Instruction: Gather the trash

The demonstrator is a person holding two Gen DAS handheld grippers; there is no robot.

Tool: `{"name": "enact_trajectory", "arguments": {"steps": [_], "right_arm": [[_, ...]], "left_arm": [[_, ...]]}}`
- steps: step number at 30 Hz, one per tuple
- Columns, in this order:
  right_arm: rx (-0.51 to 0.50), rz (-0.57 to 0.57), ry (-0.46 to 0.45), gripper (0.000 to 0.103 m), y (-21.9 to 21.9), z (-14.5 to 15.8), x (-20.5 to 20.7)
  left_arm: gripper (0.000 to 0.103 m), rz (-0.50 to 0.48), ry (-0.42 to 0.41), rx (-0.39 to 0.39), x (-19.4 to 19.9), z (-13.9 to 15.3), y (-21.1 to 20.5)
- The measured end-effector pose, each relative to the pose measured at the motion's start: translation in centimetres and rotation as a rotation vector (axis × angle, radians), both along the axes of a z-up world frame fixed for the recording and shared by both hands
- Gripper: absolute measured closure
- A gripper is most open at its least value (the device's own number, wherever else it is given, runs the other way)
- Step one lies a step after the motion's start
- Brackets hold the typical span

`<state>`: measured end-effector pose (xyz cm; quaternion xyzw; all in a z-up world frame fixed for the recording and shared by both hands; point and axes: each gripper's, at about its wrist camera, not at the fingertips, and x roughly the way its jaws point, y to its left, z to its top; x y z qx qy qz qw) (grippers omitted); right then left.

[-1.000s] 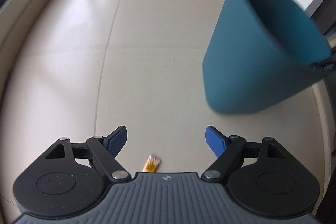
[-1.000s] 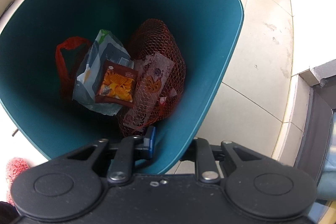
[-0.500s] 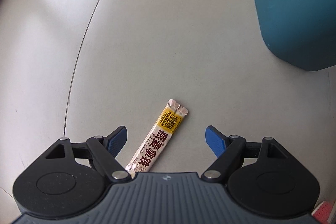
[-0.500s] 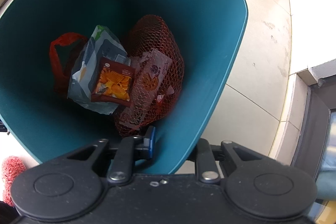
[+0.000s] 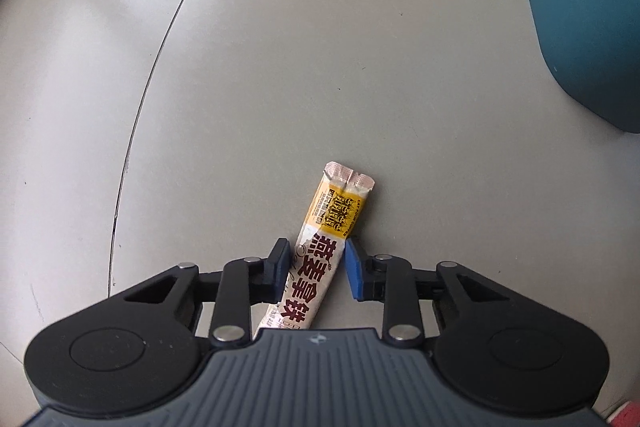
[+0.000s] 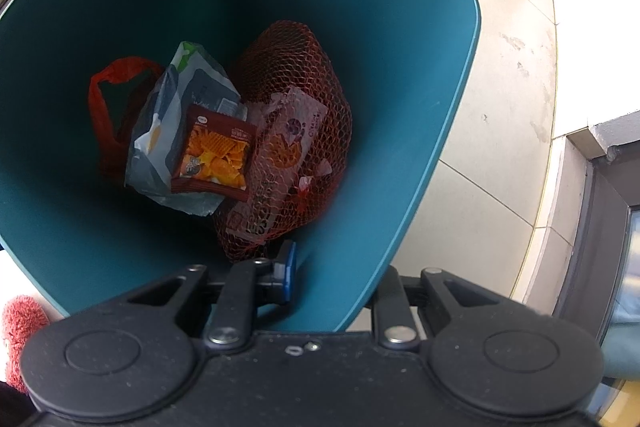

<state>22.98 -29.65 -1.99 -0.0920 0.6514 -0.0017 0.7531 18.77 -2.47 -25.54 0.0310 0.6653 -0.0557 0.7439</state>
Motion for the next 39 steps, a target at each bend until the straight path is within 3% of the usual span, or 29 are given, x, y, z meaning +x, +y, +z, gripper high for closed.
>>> {"name": "enact_trajectory", "arguments": {"steps": [4,9,11,15,20,28,30,35,39], "right_arm": [[0.004,-0.002,-0.008,0.083,0.0,0.1,-0.2],[0.011,-0.004,-0.015,0.084,-0.3,0.4,-0.5],[0.012,-0.007,-0.017,0.084,-0.4,0.5,-0.5],[0.021,-0.01,-0.023,0.084,-0.5,0.8,-0.6],[0.028,-0.008,-0.025,0.085,-0.7,1.0,-0.6],[0.039,-0.003,-0.023,0.085,-0.9,1.0,-0.6],[0.035,-0.005,-0.024,0.085,-0.8,1.0,-0.6],[0.027,-0.017,-0.017,0.085,-0.6,0.9,-0.5],[0.021,-0.034,-0.008,0.085,-0.5,0.7,-0.3]], "left_arm": [[0.076,0.034,-0.022,-0.024,-0.3,2.3,-0.1],[0.078,-0.002,-0.062,-0.034,0.5,8.2,-1.1],[0.093,-0.026,-0.081,-0.043,1.0,11.0,-1.7],[0.095,-0.078,-0.17,-0.072,1.9,16.2,-3.1],[0.098,-0.117,-0.236,-0.089,2.9,19.5,-4.2],[0.097,-0.125,-0.206,-0.115,3.0,17.0,-3.4],[0.09,-0.128,-0.192,-0.124,3.1,15.1,-4.7],[0.036,-0.142,-0.189,-0.133,6.0,11.6,-6.0],[0.036,-0.181,-0.155,-0.124,8.4,8.5,-7.0]]}}
